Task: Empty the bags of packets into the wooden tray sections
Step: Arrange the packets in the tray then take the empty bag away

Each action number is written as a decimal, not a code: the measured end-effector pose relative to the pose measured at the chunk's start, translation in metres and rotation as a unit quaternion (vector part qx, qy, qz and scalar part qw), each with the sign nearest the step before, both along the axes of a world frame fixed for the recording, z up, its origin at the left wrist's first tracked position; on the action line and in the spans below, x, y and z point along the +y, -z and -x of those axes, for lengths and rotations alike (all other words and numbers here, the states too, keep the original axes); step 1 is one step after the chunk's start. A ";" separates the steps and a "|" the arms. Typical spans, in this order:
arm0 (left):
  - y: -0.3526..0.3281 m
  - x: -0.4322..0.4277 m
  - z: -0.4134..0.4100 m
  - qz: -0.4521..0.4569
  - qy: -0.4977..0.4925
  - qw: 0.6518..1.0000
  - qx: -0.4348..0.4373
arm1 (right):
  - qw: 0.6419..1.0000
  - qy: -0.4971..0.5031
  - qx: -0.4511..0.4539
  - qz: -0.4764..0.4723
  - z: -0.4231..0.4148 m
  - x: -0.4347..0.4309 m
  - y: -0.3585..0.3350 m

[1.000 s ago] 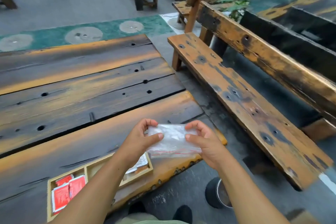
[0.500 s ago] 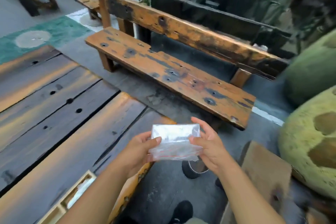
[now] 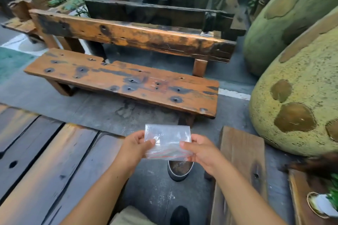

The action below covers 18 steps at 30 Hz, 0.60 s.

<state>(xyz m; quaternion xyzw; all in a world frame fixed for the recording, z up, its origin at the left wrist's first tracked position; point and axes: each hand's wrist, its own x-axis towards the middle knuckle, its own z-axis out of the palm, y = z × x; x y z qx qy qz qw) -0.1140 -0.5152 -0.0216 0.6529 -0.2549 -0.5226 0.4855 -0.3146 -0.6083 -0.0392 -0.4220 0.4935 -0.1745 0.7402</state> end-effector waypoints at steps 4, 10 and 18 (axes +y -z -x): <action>0.003 -0.023 0.004 -0.010 0.014 1.000 0.005 | 1.000 0.022 0.010 0.015 0.004 -0.011 0.003; 0.018 -0.059 -0.017 -0.045 0.071 0.996 0.031 | 0.993 0.079 0.058 0.062 -0.013 -0.030 0.009; 0.046 -0.105 -0.049 -0.066 0.116 0.991 0.030 | 0.980 0.169 0.102 0.035 -0.034 -0.054 0.025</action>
